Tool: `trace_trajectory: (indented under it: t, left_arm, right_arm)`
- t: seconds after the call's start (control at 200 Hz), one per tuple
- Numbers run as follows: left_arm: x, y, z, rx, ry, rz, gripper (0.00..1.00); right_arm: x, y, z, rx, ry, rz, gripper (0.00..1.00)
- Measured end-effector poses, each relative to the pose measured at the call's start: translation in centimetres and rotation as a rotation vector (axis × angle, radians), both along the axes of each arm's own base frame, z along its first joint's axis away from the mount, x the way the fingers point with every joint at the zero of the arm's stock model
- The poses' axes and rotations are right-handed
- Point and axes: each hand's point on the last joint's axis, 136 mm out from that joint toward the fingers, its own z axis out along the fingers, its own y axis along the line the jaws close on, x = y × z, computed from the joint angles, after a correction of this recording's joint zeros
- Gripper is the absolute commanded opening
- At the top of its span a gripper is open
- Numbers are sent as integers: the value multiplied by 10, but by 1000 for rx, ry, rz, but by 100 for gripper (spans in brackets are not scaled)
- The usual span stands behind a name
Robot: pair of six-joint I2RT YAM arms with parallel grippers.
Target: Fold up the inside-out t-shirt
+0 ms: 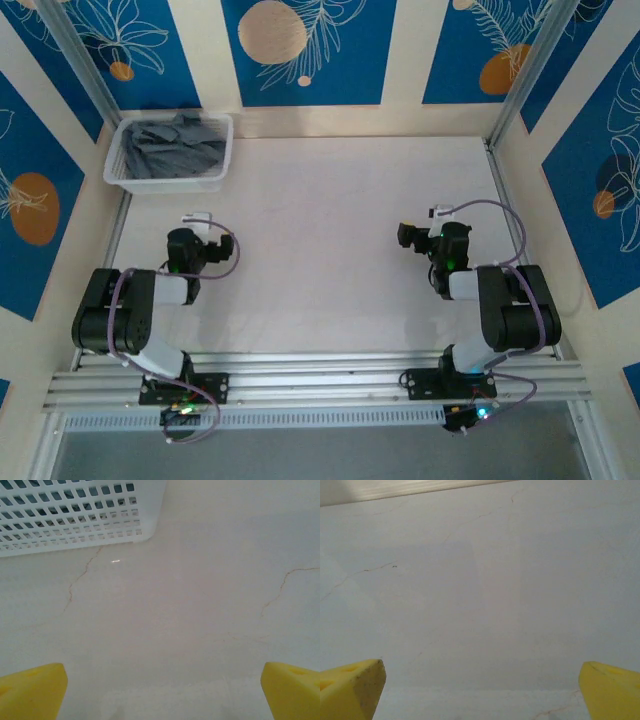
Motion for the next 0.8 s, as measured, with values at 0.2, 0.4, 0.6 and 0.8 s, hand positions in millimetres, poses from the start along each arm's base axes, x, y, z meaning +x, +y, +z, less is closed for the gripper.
trace_trajectory:
  t: [0.2, 0.4, 0.6, 0.8]
  left_arm:
    - [0, 0, 0, 0, 0, 0, 99]
    - [0, 0, 0, 0, 0, 0, 99]
    - [0, 0, 0, 0, 0, 0, 99]
    - [0, 0, 1, 0, -2, 0, 99]
  right_arm:
    - [0, 1, 0, 2, 0, 6, 99]
    - [0, 1, 0, 3, 0, 6, 99]
    - [0, 2, 0, 4, 0, 8, 99]
    - [-5, -8, 10, -3, 3, -50, 99]
